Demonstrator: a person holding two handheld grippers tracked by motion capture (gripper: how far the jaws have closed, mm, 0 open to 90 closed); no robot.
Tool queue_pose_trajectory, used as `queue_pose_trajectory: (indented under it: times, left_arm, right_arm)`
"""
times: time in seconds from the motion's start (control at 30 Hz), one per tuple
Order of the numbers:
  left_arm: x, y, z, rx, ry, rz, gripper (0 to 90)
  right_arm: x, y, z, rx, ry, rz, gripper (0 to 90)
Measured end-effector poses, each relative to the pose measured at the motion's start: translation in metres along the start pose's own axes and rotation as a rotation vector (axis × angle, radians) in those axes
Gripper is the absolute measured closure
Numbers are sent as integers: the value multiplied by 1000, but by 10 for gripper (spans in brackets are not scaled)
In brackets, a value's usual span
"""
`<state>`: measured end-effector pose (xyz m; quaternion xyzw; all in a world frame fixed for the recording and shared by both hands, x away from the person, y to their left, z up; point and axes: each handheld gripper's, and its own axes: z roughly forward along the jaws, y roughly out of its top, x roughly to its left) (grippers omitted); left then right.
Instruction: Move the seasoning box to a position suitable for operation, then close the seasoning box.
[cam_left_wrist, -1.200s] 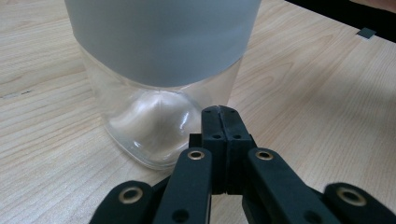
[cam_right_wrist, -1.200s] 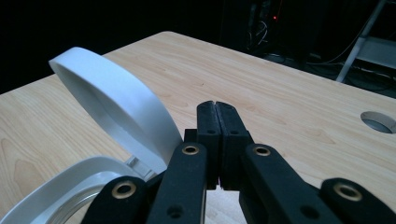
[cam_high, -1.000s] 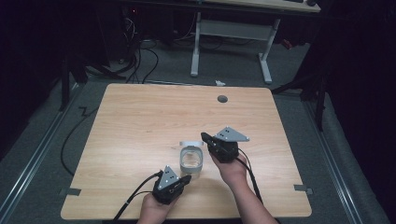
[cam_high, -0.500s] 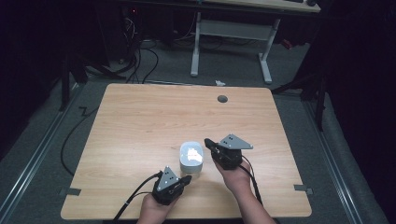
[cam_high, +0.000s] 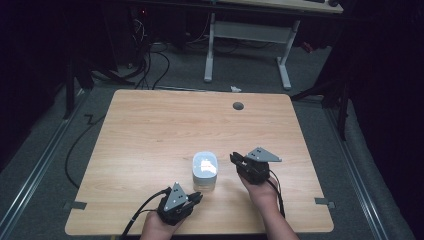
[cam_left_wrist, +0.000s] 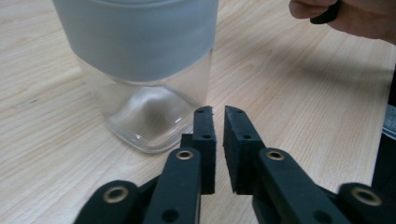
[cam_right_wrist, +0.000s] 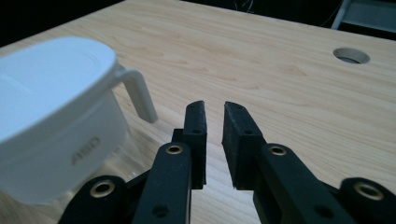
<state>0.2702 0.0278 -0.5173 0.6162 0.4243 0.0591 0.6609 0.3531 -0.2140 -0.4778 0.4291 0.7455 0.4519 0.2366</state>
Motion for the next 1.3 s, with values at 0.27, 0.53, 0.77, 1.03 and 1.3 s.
queue_pose_trajectory:
  times: [0.27,0.53,0.77,1.03,1.3]
  left_arm:
    - [21,21,-16,-46,48,-4,721]
    - [82,44,-41,-119,233,-36,671]
    - [136,63,-73,-186,440,2,622]
    - [153,64,-82,-230,539,-3,570]
    - [150,58,-77,-212,535,18,570]
  right_arm:
    - [-18,-13,-4,24,-38,24,564]
    - [-52,-39,-23,38,-134,78,490]
    - [-79,-68,-54,21,-237,81,460]
    - [-78,-92,-76,30,-249,71,440]
    - [-73,-87,-72,24,-242,47,438]
